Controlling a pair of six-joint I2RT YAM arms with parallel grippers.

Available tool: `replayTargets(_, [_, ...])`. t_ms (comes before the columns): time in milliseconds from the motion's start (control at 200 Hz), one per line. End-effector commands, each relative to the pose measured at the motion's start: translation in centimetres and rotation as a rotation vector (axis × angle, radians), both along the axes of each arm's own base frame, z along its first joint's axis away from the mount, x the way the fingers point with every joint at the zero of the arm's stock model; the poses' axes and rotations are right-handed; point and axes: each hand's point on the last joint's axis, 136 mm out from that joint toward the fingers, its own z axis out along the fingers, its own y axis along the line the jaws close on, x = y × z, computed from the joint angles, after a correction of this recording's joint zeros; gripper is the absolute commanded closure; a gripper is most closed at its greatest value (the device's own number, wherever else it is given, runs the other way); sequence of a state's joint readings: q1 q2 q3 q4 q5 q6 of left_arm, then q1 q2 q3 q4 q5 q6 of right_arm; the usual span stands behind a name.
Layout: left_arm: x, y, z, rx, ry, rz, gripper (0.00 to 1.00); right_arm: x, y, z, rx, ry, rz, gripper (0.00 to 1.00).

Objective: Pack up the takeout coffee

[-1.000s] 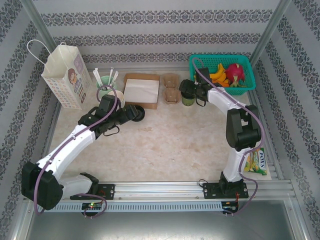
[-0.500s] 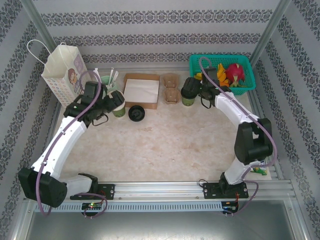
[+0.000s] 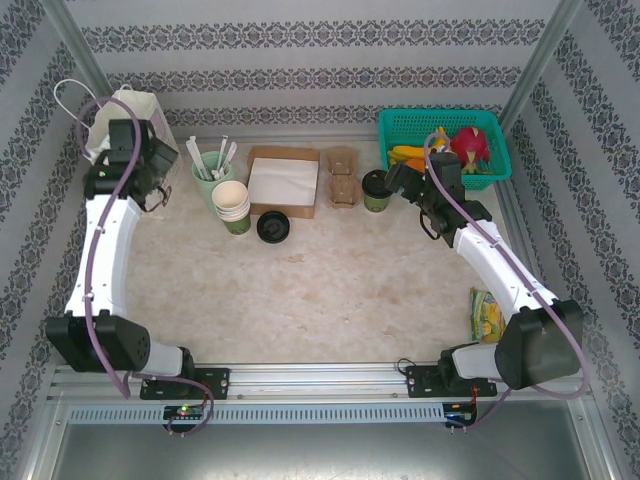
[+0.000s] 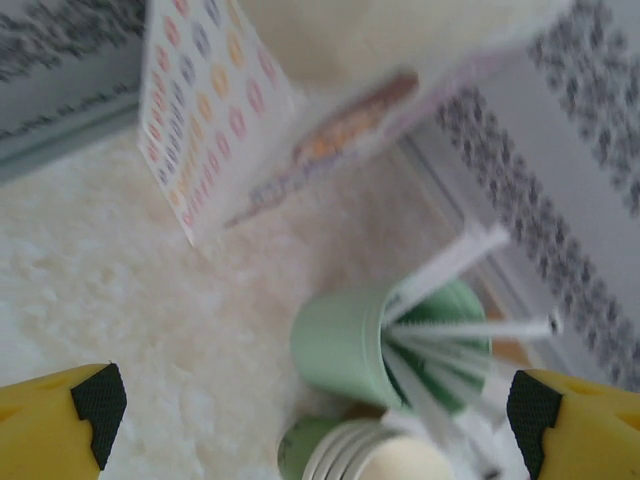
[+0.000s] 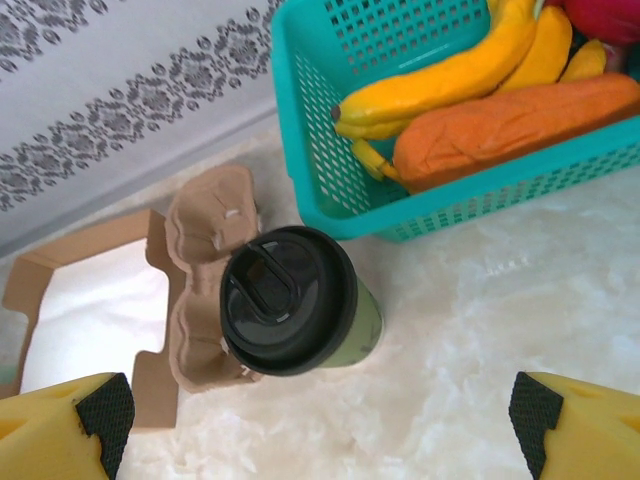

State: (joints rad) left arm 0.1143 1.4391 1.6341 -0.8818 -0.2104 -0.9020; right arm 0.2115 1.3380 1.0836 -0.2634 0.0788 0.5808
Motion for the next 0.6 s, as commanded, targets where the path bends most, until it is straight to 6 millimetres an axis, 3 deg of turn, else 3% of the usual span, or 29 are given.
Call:
replayTargets(0, [-2.1,4.1,1.5,0.033,0.037,0.233,0.01,-0.3,-0.1,0.1,0.012,0.002,-0.012,0.02])
replayTargets(95, [-2.1,6.8,1.5,-0.010,0.028,0.342,0.00,-0.3,0.2,0.3,0.018,-0.001,0.003,0.02])
replayTargets(280, [0.3,9.8,1.2,-0.037,0.023,0.407,0.00,-0.6,0.7,0.7,0.002,0.007,0.038,0.02])
replayTargets(395, [2.3,10.3,-0.4,-0.083,0.078,0.407,0.01,-0.9,1.0,0.9,0.010,0.001,0.059,0.02])
replayTargets(595, [5.0,11.1,-3.6,-0.120,0.157,0.430,0.13,-1.5,1.2,1.2,-0.003,0.004,0.079,0.02])
